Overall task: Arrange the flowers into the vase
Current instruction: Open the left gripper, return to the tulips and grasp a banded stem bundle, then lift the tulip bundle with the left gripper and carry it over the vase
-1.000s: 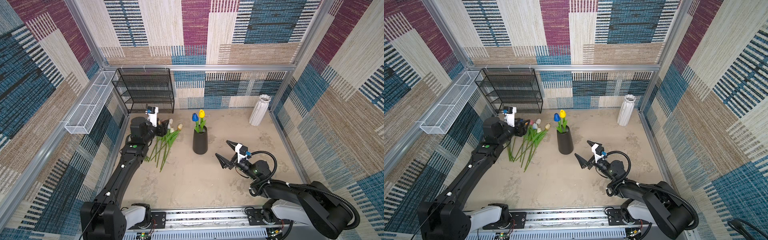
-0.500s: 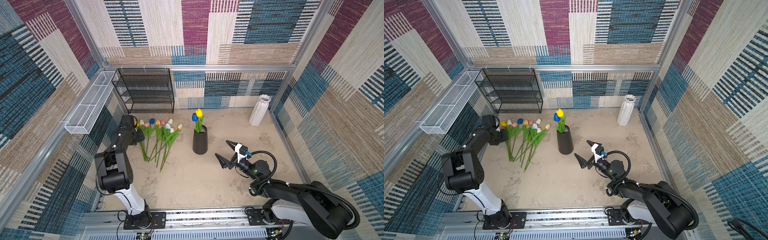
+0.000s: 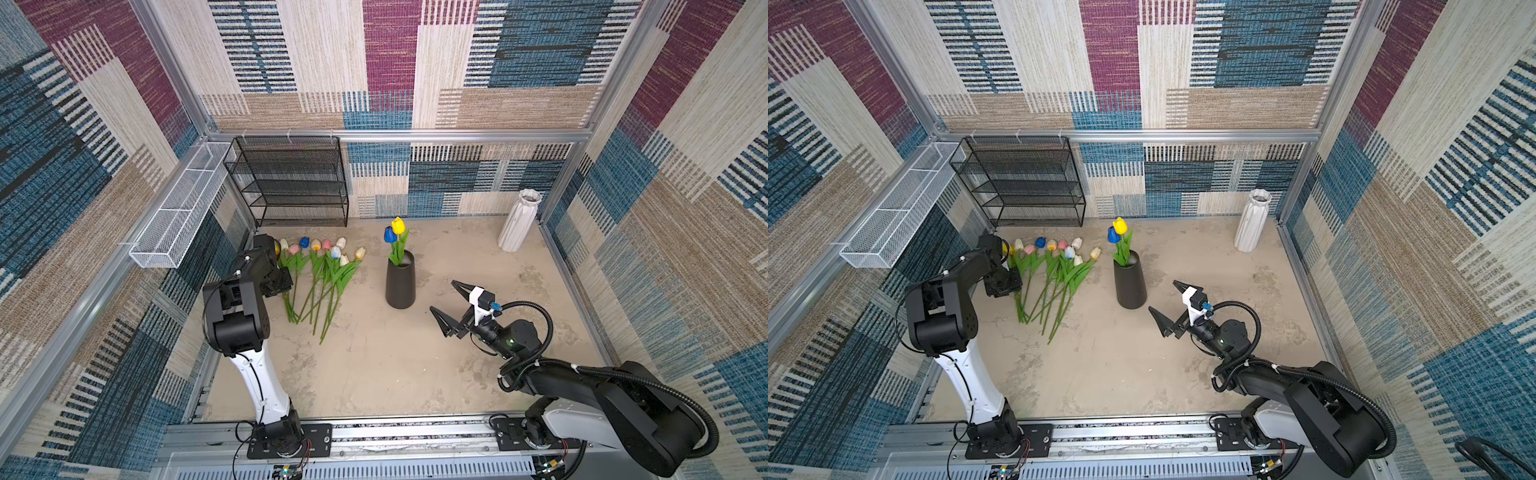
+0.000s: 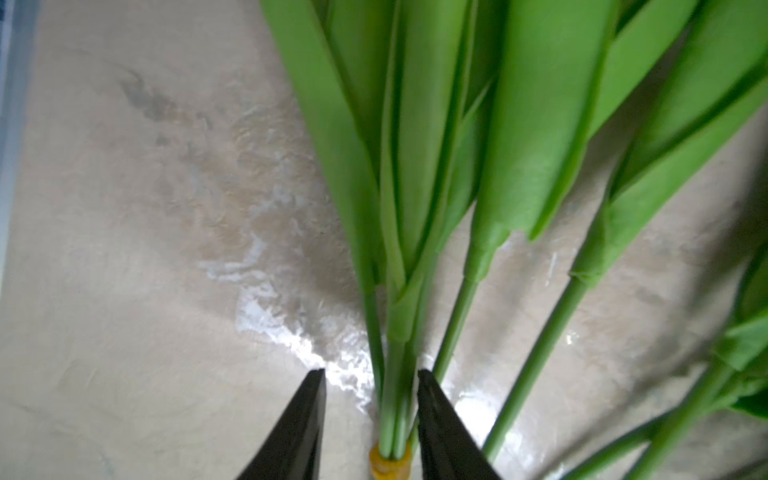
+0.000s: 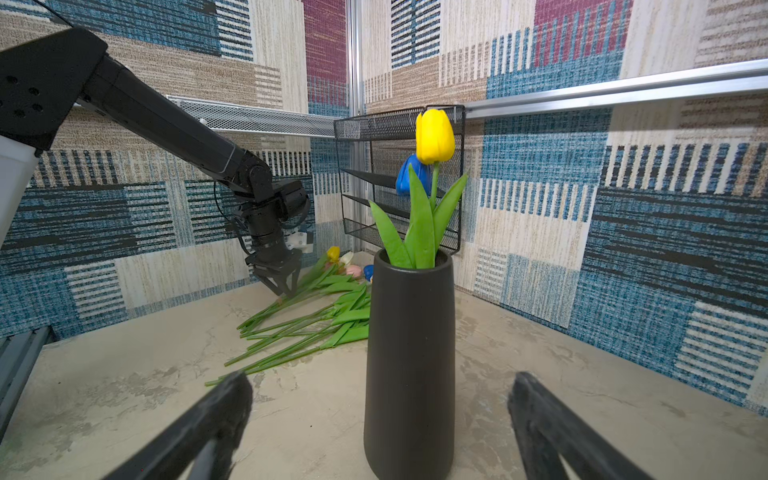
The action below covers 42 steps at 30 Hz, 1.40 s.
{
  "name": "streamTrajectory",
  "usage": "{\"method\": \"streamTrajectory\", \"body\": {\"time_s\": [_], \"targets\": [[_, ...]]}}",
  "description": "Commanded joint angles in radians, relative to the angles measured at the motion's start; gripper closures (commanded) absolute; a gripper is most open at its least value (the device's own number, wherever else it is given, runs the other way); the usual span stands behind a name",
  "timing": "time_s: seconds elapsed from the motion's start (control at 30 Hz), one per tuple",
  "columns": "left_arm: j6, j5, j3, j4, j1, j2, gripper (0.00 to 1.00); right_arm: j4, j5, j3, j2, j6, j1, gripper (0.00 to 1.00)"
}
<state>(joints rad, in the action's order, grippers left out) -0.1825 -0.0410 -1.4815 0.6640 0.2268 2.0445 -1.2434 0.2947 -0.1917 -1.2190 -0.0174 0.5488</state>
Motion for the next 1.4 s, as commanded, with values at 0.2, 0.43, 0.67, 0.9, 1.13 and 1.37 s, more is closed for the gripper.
{"method": "streamTrajectory", "body": {"time_s": [0.2,0.43,0.67,0.9,1.13,1.37], "targets": [[0.008,-0.003,0.013,0.025,0.000,-0.003,0.75,-0.030,-0.006,-0.009,-0.002,-0.001,0.000,0.00],[0.017,-0.032,0.030,0.028,-0.001,-0.061,0.87,-0.033,-0.008,-0.009,-0.004,-0.003,0.000,0.00],[0.011,-0.036,0.060,0.030,-0.002,-0.147,0.91,-0.033,-0.011,-0.008,0.002,-0.004,0.000,0.00],[0.014,-0.052,0.114,0.020,-0.009,-0.245,0.93,-0.036,-0.012,-0.005,0.004,-0.007,0.000,0.00],[0.080,-0.129,0.229,-0.107,-0.064,-0.409,0.98,-0.047,-0.009,-0.003,-0.003,-0.012,0.000,0.00],[0.128,-0.090,0.366,-0.268,-0.130,-0.638,0.96,-0.048,-0.011,-0.001,0.000,-0.010,0.000,0.00]]}}
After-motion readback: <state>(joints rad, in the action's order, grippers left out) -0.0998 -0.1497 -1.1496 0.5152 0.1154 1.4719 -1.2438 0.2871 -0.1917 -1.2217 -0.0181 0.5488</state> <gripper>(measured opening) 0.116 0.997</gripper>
